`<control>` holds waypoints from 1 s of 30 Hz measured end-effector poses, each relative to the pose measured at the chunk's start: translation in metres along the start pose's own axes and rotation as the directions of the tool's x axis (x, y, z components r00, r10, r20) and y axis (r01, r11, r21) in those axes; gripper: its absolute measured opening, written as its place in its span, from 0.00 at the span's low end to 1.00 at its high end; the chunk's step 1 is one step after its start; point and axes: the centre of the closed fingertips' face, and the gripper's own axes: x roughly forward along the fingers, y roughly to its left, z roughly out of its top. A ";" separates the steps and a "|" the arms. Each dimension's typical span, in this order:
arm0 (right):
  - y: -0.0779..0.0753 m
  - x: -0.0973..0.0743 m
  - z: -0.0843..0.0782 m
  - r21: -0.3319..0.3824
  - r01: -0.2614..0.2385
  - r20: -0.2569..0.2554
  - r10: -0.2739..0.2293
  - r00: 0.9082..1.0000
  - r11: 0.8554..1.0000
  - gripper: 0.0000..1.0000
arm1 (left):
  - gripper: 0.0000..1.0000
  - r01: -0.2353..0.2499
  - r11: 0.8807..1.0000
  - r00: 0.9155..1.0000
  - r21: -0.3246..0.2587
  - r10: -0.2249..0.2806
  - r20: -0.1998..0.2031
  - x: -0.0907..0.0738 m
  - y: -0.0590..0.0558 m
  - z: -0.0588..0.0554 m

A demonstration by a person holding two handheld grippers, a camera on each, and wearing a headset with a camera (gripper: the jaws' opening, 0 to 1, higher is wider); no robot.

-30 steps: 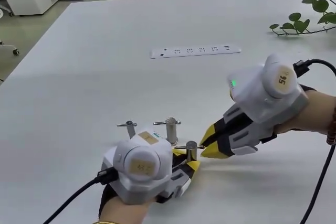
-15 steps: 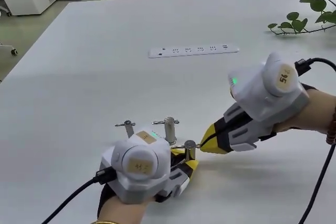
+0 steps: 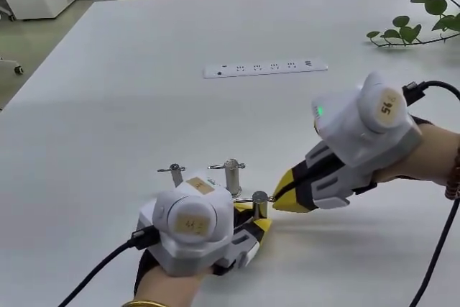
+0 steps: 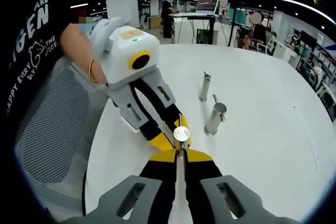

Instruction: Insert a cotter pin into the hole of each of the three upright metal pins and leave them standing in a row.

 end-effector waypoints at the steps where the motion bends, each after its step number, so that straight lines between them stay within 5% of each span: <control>1: -0.001 0.000 0.000 0.001 0.002 0.000 -0.002 1.000 1.000 0.00 | 0.11 0.002 1.000 1.000 0.006 -0.002 -0.001 0.000 0.000 0.000; 10: -0.003 0.000 0.001 0.031 0.017 0.008 -0.018 1.000 0.999 0.08 | 0.20 -0.006 1.000 0.999 0.014 0.006 -0.036 -0.004 0.006 -0.005; 17: -0.004 0.004 0.012 0.092 0.025 0.061 -0.030 0.998 0.995 0.17 | 0.26 -0.009 1.000 0.999 0.017 0.009 -0.042 -0.017 0.012 -0.003; 30: 0.000 0.018 0.017 0.097 0.018 0.045 -0.023 0.999 0.995 0.16 | 0.31 -0.016 1.000 0.998 -0.006 0.016 -0.064 -0.034 0.015 -0.008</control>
